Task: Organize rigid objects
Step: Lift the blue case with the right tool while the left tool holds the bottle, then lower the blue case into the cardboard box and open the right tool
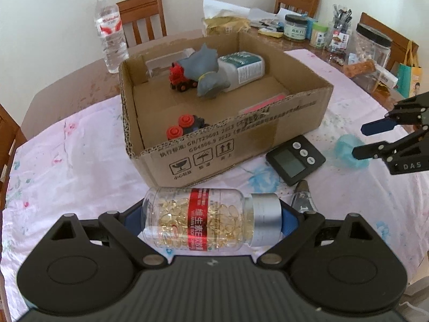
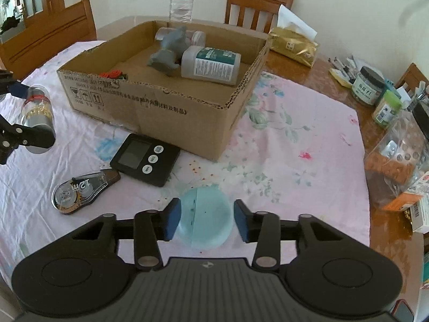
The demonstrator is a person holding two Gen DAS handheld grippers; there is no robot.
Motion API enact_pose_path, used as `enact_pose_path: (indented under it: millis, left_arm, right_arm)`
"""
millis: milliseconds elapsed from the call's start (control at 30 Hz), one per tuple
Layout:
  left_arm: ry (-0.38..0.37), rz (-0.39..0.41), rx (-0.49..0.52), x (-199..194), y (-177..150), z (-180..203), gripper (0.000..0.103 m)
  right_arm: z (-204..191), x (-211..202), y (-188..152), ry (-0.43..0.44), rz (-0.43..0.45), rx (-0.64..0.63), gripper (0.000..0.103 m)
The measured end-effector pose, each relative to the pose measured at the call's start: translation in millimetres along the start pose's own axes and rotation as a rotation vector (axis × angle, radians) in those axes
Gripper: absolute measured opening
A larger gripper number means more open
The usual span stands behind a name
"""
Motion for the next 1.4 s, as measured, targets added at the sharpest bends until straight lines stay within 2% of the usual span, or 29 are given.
enact_pose_path:
  millis: [100, 400, 833, 1100, 1267, 1400]
  left_arm:
    - [-0.009, -0.002, -0.004, -0.9, -0.1, 1.8, 0.094]
    - [-0.017, -0.014, 0.003, 1.0, -0.8, 5.6, 0.094]
    - [-0.026, -0.019, 0.027, -7.6, 11.3, 11.2, 0.094]
    - [-0.039, -0.007, 0.035, -25.4, 24.9, 17.0, 0.094]
    - [-0.035, 0.026, 0.029, -38.9, 28.9, 14.5, 0.094]
    - [-0.014, 0.044, 0.007, -47.8, 29.3, 7.6, 0.094]
  right_arm:
    - [3.0, 4.6, -3.4, 0.032, -0.004, 0.041, 0.06]
    - [1.6, 25.2, -5.5, 0.035, -0.024, 0.05, 0.06]
    - [2.7, 8.0, -0.2, 0.035, -0.019, -0.011, 0.058]
    - [8.4, -29.6, 31.8, 0.049, 0.043, -0.115, 0.058]
    - [11.4, -50.2, 66.7, 0.06, 0.124, -0.166, 0.058]
    - [8.4, -48.1, 96.5, 0.089, 0.17, -0.195, 0.058]
Point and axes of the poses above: each gripper's, at about its wrist camera, not at the fingertips, and x roughly the way its jaws point, z to its right, y to its top, the point moved 3 cm from there along x, roughly the way its jaws point, and after that the axes turned 8 degrees about -x, right-handed, at the moved point
